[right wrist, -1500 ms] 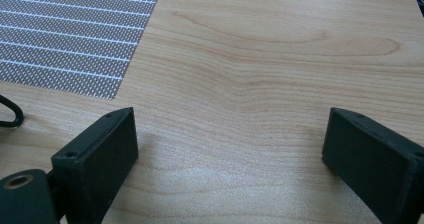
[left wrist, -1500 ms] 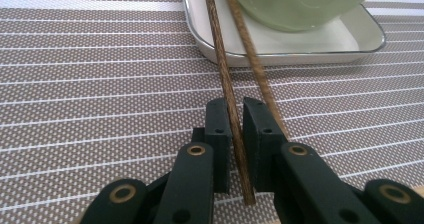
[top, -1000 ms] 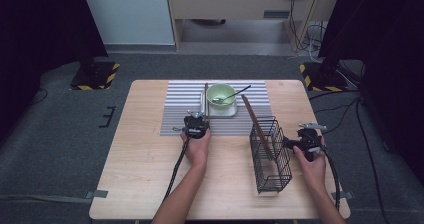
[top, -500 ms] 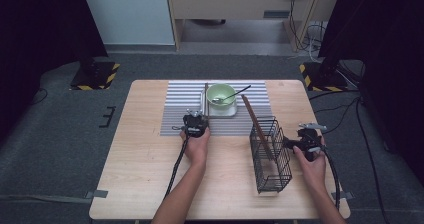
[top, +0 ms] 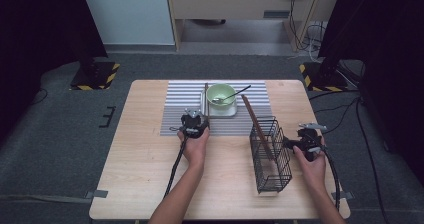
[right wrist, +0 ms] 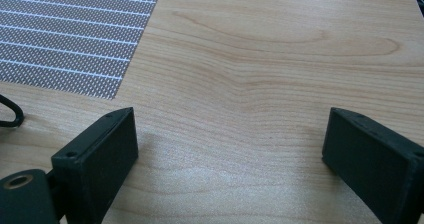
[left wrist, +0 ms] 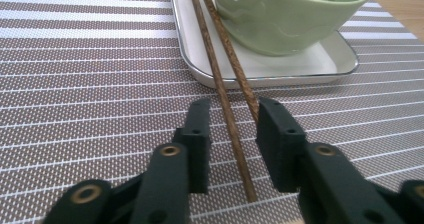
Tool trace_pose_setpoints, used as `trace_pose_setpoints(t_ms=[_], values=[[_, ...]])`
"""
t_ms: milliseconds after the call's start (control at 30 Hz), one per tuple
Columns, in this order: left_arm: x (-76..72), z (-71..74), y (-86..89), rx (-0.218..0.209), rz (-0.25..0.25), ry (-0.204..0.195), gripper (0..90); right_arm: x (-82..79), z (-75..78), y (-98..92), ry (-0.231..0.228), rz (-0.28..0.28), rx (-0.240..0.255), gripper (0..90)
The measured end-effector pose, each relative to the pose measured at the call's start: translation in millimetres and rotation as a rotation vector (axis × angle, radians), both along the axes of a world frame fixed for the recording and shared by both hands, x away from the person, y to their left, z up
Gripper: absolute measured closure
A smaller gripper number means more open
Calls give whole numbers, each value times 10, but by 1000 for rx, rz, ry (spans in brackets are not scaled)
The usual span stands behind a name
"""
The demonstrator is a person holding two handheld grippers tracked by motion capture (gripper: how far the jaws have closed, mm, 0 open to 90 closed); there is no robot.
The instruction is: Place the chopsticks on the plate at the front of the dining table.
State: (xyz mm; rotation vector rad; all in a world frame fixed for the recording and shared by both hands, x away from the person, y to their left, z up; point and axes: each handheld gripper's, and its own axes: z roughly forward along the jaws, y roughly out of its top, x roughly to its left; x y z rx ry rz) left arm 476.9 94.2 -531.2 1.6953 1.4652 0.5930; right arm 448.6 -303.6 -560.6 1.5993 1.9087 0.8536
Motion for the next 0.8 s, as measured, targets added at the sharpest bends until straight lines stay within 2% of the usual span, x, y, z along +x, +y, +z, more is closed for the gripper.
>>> trace_pose_setpoints(t_ms=[100, 167, 233, 367, 600, 800], values=[[-13, 13, -44, 29, -3, -4, 530, 0, 0, 0, 0, 0, 0, 77], [-10, 7, -68, 30, -12, -5, 469, 0, 0, 0, 0, 0, 0, 77], [2, -12, -93, 39, -20, -1, 433, 0, 0, 0, 0, 0, 0, 77], [23, -51, -134, 65, -33, 2, 422, -1, 0, 1, 1, -1, 1, 77], [42, -89, -135, 64, -48, 9, 508, 0, 0, 0, 0, 0, 0, 77], [51, -99, -125, 62, -69, 6, 619, 0, 0, 0, 0, 0, 0, 77]])
